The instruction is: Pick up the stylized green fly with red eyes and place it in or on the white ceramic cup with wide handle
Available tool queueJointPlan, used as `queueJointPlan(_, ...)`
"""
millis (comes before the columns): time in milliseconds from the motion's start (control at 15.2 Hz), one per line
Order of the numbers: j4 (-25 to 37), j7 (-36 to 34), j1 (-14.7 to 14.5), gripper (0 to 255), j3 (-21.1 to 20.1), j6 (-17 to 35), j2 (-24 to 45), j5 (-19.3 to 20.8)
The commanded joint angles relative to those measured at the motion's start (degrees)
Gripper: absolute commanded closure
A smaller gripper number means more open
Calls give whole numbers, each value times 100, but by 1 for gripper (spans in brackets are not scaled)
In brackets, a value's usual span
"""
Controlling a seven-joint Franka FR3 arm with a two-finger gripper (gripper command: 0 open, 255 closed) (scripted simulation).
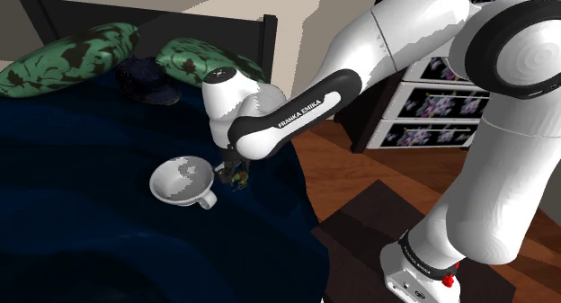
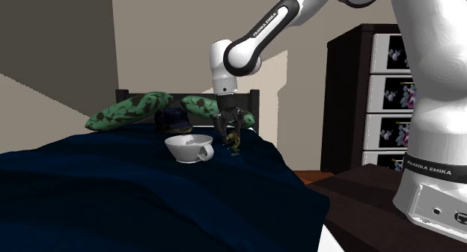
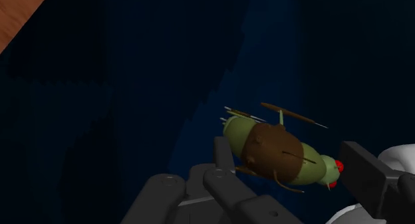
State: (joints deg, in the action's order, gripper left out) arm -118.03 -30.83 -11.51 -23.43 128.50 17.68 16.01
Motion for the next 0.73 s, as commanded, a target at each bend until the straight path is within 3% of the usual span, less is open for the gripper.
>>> queueJointPlan(0, 47, 55, 18, 255, -25, -124, -89, -64)
queueJointPlan(660, 282, 304, 91, 255, -126, -758, -551, -373)
